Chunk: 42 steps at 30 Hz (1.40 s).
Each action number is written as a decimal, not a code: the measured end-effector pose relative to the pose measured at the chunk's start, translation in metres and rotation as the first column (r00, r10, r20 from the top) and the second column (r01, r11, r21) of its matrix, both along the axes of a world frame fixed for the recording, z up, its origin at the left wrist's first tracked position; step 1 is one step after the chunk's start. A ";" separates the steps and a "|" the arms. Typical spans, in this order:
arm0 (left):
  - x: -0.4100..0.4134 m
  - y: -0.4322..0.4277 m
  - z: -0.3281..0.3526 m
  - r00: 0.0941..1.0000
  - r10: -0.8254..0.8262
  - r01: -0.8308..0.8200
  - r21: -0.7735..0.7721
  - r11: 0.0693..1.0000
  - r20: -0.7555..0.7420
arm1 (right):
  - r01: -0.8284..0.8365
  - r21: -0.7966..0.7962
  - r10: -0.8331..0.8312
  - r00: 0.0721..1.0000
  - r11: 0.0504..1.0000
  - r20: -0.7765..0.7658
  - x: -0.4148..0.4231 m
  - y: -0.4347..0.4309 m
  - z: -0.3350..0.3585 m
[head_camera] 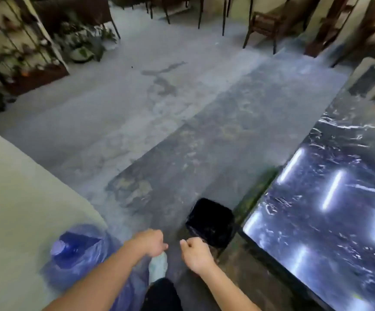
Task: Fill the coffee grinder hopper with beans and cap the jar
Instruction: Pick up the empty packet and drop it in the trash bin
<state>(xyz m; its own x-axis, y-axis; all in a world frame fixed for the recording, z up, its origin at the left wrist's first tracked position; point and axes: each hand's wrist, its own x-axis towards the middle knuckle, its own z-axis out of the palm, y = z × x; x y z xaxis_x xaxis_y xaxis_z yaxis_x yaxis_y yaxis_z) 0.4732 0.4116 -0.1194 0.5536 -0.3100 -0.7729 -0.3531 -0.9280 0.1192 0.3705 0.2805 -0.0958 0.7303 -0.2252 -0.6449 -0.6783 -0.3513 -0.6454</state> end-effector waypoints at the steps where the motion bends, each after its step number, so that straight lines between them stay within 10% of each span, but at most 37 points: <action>1: 0.021 0.004 -0.010 0.998 -0.057 0.057 0.017 0.998 -0.023 | 0.012 -0.068 -0.016 0.998 0.998 -0.067 0.017 0.004 -0.016; 12: 0.140 -0.055 -0.179 0.943 -0.299 0.289 -0.091 0.953 -0.148 | 0.171 -0.314 -0.297 0.859 0.934 -0.417 0.118 -0.030 -0.197; 25: 0.151 -0.151 -0.406 0.911 -0.410 0.374 -0.355 0.857 -0.031 | 0.254 -0.420 -0.426 0.817 0.871 -0.388 0.148 -0.089 -0.425; 42: 0.135 -0.151 -0.402 0.865 -0.419 0.291 -0.404 0.867 -0.277 | 0.282 -0.305 -0.390 0.832 0.910 -0.394 0.131 -0.100 -0.410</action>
